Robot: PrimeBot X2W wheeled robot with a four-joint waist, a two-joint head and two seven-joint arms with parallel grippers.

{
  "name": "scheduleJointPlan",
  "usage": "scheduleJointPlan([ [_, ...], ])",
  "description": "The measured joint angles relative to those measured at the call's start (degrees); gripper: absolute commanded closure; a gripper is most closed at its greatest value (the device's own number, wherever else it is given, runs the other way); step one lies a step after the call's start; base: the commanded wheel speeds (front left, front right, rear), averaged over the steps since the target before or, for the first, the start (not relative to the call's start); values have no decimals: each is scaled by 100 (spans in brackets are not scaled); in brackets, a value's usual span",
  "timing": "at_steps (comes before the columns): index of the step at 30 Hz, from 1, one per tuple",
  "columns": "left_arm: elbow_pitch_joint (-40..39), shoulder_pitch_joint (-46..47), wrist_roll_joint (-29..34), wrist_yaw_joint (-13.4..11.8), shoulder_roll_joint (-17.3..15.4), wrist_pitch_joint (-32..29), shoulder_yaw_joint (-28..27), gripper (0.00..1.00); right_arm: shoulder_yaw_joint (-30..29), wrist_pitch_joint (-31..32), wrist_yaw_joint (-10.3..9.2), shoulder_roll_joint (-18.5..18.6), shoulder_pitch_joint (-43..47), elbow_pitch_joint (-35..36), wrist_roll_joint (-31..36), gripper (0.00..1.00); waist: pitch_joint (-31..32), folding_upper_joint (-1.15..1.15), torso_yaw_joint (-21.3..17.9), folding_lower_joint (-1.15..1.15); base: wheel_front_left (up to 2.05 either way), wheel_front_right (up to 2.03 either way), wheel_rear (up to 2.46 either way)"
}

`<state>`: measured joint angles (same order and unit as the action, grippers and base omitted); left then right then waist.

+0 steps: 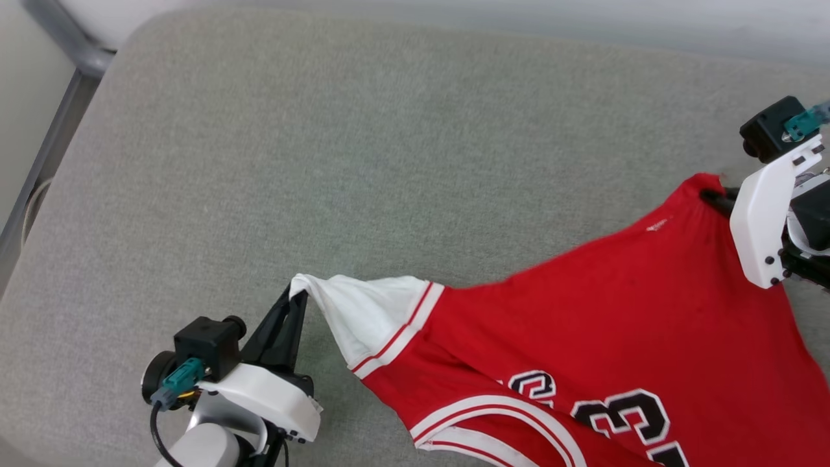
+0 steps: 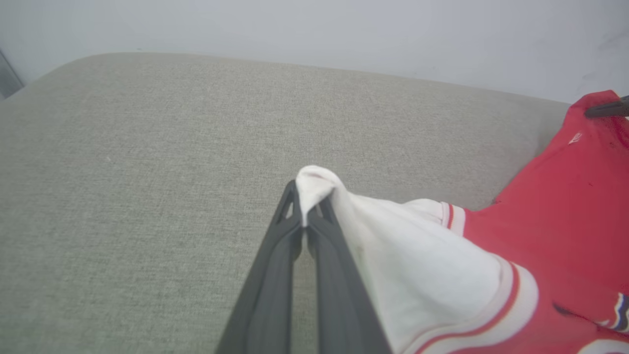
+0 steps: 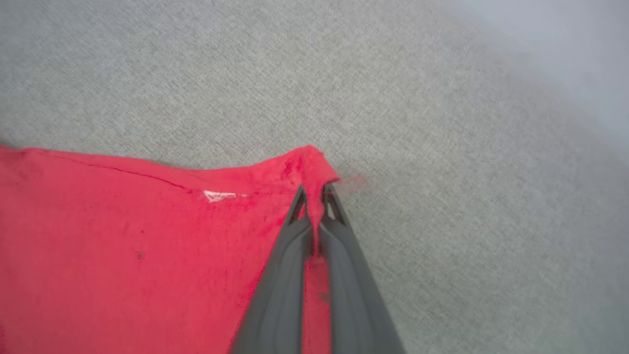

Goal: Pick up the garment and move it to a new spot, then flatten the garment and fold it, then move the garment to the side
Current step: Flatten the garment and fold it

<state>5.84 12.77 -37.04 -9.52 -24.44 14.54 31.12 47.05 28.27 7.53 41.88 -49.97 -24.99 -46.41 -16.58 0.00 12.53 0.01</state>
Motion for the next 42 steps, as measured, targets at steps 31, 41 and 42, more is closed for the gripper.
scheduleJointPlan([
  [31,-1281,2905,430,102,-1096,-1027,-749,100,-1961,-1660,-1,66,124,1744,236,100,946,0,-998,-1,0,0,0],
  [41,-548,4812,516,549,-889,-1238,-738,100,-2591,-1232,-1,-296,-862,1813,797,100,335,0,-1060,0,0,0,0],
  [42,-420,5032,528,601,-873,-1245,-747,100,-2613,-1193,-1,-341,-1045,1753,882,100,244,0,-1065,0,0,0,0],
])
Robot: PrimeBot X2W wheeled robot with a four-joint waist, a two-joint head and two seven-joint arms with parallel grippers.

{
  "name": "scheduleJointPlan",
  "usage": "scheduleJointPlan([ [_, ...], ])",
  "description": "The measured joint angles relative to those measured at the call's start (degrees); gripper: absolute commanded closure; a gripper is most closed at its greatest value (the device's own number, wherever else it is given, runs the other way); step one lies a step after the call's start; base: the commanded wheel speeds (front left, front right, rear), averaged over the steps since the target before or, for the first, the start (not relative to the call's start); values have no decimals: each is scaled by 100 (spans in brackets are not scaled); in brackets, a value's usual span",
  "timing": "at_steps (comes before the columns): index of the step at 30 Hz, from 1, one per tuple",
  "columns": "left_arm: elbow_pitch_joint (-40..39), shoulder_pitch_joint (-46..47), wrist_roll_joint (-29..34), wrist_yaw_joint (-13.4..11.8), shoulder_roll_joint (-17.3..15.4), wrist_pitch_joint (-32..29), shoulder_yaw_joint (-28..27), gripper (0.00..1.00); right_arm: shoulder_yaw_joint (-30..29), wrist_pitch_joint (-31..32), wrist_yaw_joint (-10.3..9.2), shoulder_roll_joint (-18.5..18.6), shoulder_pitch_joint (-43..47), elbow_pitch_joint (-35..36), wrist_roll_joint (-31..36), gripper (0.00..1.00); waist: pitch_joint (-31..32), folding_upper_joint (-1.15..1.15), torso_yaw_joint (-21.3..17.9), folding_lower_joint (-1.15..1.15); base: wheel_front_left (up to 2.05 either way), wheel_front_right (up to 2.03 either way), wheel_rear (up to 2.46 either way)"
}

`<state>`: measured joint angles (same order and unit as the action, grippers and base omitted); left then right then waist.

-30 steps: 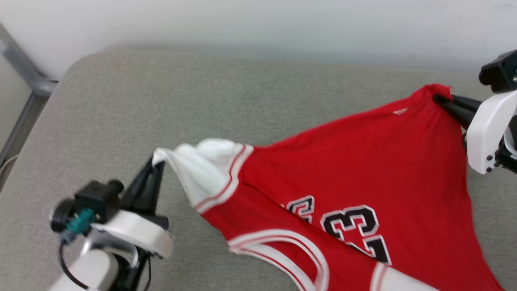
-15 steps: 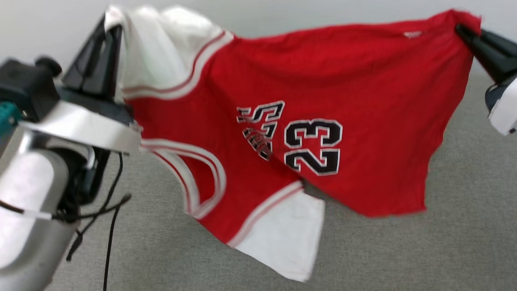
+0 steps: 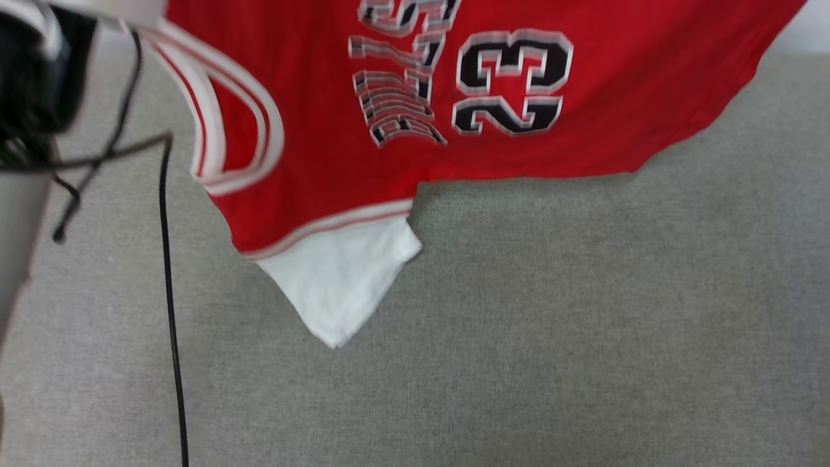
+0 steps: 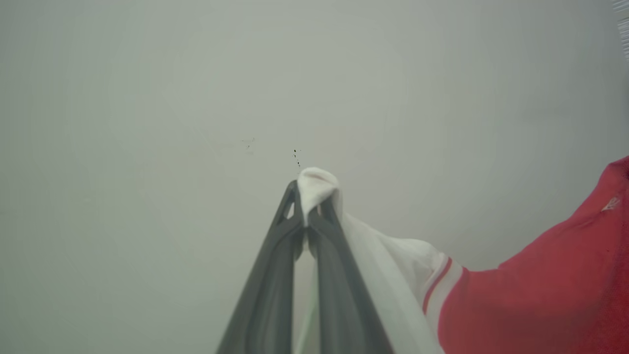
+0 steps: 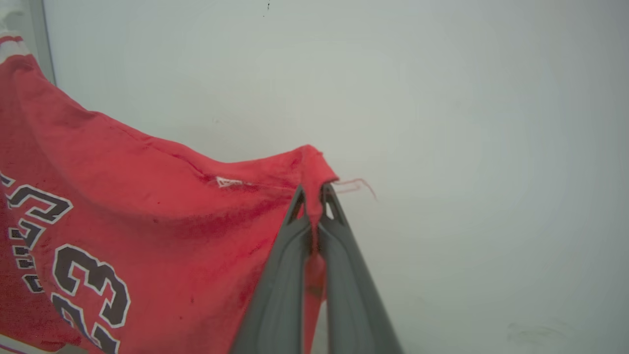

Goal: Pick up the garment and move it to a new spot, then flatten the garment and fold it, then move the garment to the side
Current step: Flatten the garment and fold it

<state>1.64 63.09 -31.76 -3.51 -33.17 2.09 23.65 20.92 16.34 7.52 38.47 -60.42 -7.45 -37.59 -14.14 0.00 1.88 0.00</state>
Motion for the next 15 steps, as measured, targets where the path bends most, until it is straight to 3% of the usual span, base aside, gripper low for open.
scheduleJointPlan([
  [15,2239,3390,387,736,400,253,56,100,208,-225,0,-635,-3138,-1621,1126,100,-1368,1,-129,1,0,0,0],
])
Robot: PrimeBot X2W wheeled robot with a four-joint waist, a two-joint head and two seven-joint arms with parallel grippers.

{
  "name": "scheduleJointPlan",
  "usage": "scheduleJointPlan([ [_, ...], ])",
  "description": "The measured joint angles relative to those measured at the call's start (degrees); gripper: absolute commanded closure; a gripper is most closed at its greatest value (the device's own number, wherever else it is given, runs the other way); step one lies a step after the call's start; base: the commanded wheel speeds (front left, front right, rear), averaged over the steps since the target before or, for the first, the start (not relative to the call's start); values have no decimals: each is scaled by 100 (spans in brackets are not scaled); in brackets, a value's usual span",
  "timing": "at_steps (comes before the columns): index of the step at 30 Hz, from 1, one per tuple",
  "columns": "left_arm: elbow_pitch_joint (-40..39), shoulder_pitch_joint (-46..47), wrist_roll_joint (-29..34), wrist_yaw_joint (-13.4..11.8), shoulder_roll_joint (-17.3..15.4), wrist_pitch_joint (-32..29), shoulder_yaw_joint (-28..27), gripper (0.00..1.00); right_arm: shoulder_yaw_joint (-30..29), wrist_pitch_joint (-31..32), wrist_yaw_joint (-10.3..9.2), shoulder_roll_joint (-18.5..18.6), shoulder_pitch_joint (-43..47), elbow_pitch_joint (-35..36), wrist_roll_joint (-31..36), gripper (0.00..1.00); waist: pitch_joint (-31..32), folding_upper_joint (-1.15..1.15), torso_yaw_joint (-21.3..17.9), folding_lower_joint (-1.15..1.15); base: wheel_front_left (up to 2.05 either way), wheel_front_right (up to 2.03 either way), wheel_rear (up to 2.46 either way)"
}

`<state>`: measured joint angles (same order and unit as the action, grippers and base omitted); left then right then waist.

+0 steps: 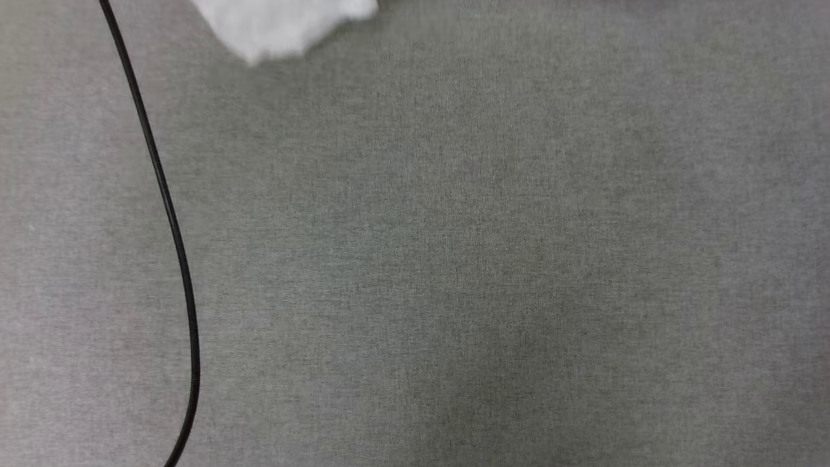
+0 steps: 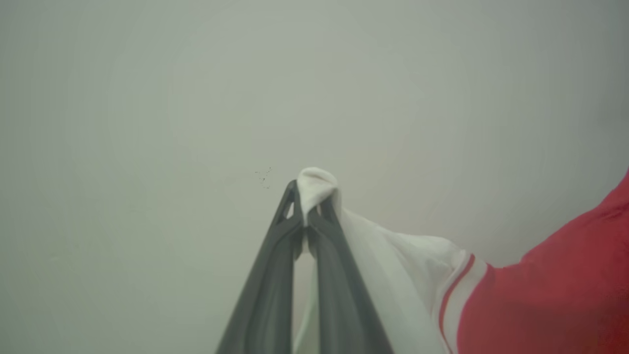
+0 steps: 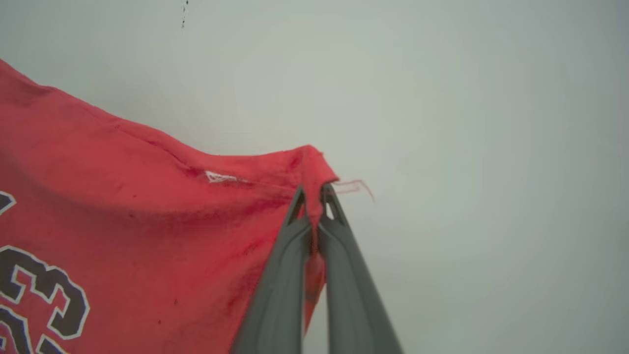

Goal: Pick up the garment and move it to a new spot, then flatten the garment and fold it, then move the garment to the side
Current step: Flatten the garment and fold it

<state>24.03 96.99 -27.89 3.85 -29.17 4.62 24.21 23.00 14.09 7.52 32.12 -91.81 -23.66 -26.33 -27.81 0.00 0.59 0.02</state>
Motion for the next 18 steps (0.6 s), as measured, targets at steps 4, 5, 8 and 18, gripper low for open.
scheduleJointPlan([
  [4,548,502,36,97,66,179,29,100,169,-264,0,-78,-568,-465,76,100,-228,0,-27,0,0,0,0],
  [5,692,584,30,123,88,223,31,100,214,-328,0,-100,-644,-595,80,100,-277,0,-26,0,0,0,0],
  [8,1013,667,-1,182,145,381,101,100,353,-512,0,-176,-777,-950,51,100,-407,0,-7,0,0,0,0],
  [18,1637,57,-215,319,250,839,359,100,1116,-1099,0,-299,-339,-1638,-469,100,-545,0,71,-1,0,0,0],
])
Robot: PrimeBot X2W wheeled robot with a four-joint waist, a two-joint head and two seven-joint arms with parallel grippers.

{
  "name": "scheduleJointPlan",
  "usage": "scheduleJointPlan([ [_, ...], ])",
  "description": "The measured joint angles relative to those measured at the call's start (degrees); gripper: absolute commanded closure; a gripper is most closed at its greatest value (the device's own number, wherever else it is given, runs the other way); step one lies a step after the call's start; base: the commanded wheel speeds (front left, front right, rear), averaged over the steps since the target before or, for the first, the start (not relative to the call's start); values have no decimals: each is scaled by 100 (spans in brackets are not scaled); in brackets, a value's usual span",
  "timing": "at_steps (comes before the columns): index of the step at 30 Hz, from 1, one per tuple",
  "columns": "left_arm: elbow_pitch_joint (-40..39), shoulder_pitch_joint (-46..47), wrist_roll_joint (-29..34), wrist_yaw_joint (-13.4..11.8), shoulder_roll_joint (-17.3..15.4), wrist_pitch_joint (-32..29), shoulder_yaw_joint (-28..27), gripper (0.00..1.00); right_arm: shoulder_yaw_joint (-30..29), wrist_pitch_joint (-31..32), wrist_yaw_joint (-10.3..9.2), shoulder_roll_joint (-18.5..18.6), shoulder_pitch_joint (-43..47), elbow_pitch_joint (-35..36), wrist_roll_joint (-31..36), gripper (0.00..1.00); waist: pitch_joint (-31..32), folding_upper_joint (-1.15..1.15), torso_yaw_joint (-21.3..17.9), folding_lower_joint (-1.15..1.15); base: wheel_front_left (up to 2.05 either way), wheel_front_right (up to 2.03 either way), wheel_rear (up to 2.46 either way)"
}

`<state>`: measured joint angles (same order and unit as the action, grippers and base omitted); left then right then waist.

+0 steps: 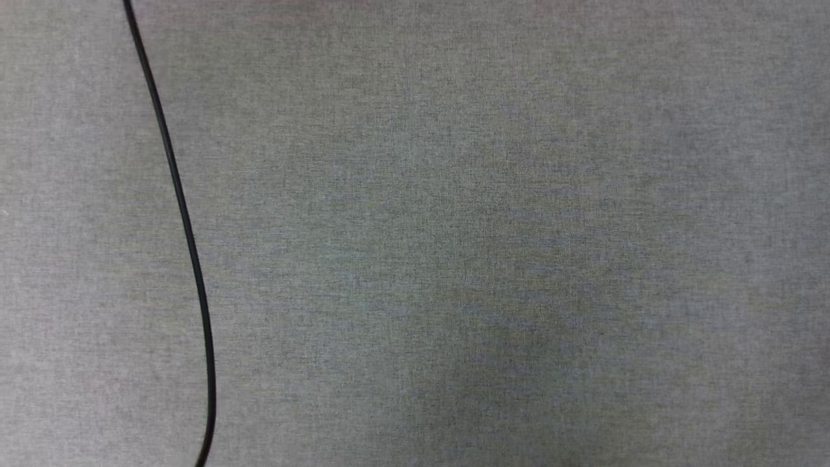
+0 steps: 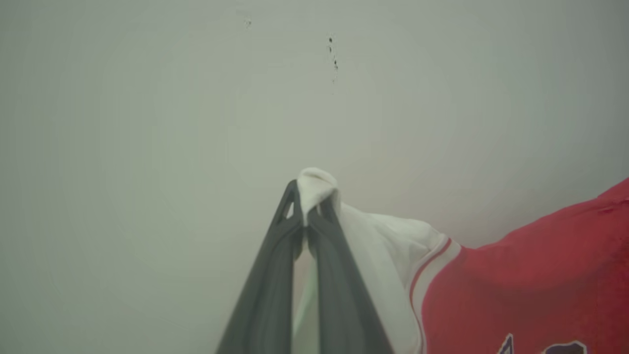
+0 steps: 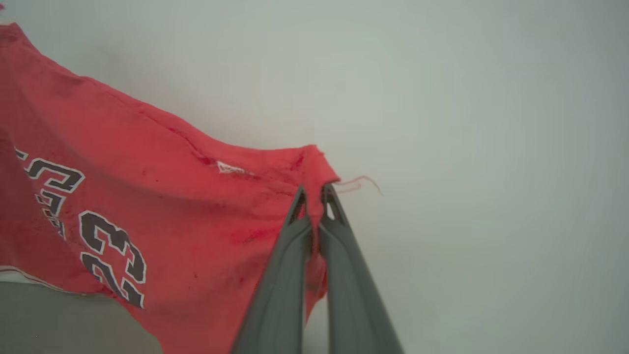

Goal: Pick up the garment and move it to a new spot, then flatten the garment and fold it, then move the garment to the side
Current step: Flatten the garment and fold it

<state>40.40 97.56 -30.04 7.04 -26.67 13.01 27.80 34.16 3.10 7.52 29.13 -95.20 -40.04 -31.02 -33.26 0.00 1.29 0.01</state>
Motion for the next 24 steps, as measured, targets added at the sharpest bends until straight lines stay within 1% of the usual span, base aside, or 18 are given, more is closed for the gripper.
scheduleJointPlan([
  [5,-75,-810,-160,13,-13,129,93,100,456,-254,0,-58,613,-113,-392,100,111,0,-3,0,0,0,0],
  [6,-75,-810,-160,13,-13,129,93,100,456,-254,0,-58,613,-113,-392,100,111,0,-3,0,0,0,0],
  [7,-179,-1189,-250,21,-14,149,100,100,578,-391,0,-60,855,-126,-568,100,176,0,2,0,0,0,0],
  [12,-532,-2274,-455,-3,-10,181,41,100,945,-590,0,-23,1527,-49,-984,100,383,0,9,0,0,0,0],
  [17,-1129,-3517,-506,-224,-45,189,20,100,1292,-746,0,233,2279,253,-1314,100,663,0,43,-1,0,0,0],
  [22,-1785,-4856,-665,-569,-88,190,-34,100,1614,-910,0,448,3166,558,-1595,100,1003,0,92,-1,0,0,0],
  [23,-1785,-4856,-665,-569,-88,190,-34,100,1614,-910,0,448,3166,558,-1595,100,1003,0,92,-1,0,0,0],
  [24,-1993,-5363,-747,-676,-132,197,-30,100,1725,-940,0,555,3488,676,-1701,100,1153,0,108,-2,0,0,0],
])
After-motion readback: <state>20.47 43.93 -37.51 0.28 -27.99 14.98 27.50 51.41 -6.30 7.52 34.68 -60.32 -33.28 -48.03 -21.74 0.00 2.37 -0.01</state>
